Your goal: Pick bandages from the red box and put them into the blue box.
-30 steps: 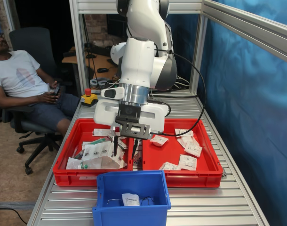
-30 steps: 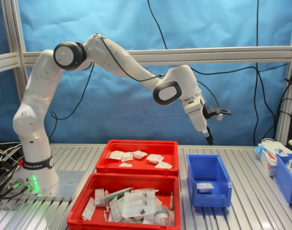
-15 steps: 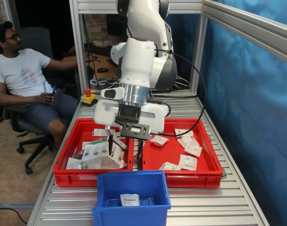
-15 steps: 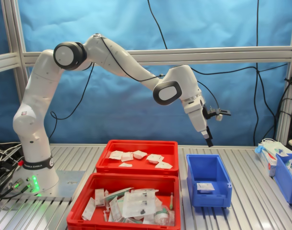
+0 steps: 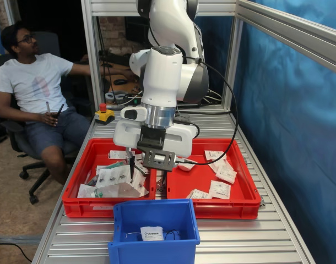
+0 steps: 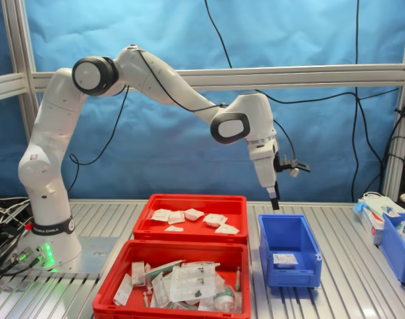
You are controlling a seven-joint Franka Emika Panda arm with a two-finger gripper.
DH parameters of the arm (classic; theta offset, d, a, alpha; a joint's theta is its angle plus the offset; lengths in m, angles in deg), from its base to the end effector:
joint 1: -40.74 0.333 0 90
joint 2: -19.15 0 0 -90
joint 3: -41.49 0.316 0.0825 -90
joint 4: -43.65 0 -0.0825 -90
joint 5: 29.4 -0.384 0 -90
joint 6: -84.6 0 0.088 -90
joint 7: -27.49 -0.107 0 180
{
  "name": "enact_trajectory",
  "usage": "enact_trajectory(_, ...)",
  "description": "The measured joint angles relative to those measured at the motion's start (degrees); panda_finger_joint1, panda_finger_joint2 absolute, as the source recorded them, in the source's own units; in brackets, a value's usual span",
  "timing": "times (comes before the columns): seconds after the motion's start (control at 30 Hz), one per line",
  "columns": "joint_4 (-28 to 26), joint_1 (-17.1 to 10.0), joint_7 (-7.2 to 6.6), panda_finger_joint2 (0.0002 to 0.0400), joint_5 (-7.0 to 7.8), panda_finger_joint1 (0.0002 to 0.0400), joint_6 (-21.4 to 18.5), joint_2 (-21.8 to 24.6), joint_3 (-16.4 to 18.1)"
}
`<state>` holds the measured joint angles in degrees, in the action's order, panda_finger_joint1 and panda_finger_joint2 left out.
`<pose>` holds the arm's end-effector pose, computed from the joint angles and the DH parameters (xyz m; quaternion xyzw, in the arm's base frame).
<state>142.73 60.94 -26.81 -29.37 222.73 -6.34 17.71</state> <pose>0.6831 -0.0109 0.3717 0.8780 -0.4513 0.1586 0.0178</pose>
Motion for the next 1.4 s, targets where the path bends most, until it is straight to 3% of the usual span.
enact_trajectory(0.3, 4.5, 0.4, 0.0, 0.04, 0.0, 0.04, -1.6, 6.0, -0.2)
enact_trajectory(0.67, 16.4, 0.8, 0.0, 0.04, 0.0, 0.04, -4.1, 17.6, -0.3)
enact_trajectory(1.13, 20.6, 0.8, 0.0, 0.04, 0.0, 0.04, -8.4, 22.8, -1.1)
enact_trajectory(1.33, 21.1, -1.9, 0.0, 0.04, 0.0, 0.04, -11.0, 24.0, 1.0)
enact_trajectory(1.4, 21.3, -4.4, 0.0, 0.04, 0.0, 0.04, -12.1, 24.4, 3.1)
